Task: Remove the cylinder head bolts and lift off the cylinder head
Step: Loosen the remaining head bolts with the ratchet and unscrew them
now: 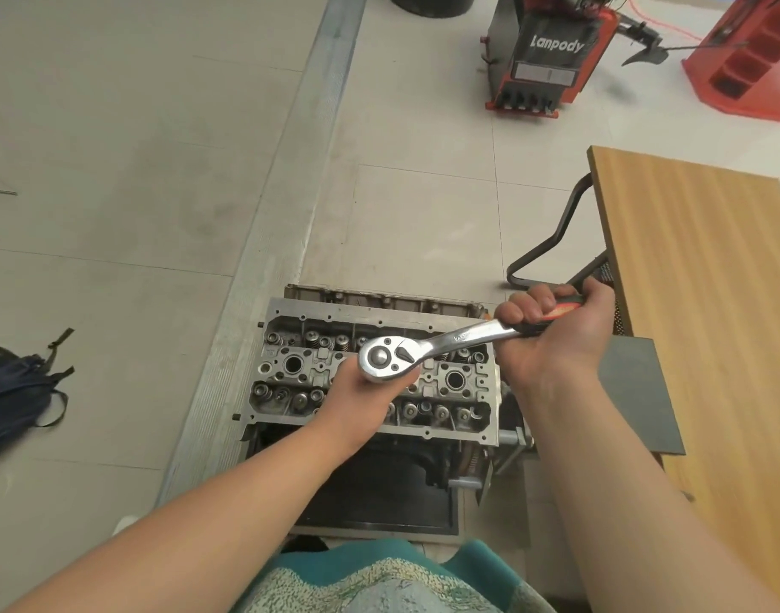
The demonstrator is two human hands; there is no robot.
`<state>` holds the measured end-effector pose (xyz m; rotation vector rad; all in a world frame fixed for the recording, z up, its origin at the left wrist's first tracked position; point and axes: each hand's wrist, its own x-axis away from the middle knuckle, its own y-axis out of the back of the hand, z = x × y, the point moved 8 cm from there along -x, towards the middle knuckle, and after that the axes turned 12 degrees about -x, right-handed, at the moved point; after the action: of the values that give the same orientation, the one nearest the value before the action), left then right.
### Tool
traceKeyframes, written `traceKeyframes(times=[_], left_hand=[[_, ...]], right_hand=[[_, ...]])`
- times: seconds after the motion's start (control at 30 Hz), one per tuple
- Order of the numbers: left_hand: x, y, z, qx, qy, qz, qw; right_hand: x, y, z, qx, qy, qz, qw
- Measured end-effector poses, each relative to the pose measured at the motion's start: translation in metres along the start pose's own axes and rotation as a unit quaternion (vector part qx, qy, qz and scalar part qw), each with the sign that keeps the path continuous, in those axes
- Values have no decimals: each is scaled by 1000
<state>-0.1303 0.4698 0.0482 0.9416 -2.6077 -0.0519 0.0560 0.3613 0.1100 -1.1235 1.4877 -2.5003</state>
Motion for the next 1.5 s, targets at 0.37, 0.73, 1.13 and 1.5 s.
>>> traceKeyframes(times=[0.37,0.73,1.13,1.5], left_hand=[[-7,2,-4,-39,-3,29,999],[1,-1,-8,-74,-10,83,994],[3,2,-4,-60,3,72,996],[-1,0,4,-81,3,94,992]], right_hand=[[-22,-17,-11,19,-24,11,999],[-32,-31,-28,64,-80,35,994],[-42,-47,-48,118,-127,42,984],[-54,-87,-113,266,-238,81,931]])
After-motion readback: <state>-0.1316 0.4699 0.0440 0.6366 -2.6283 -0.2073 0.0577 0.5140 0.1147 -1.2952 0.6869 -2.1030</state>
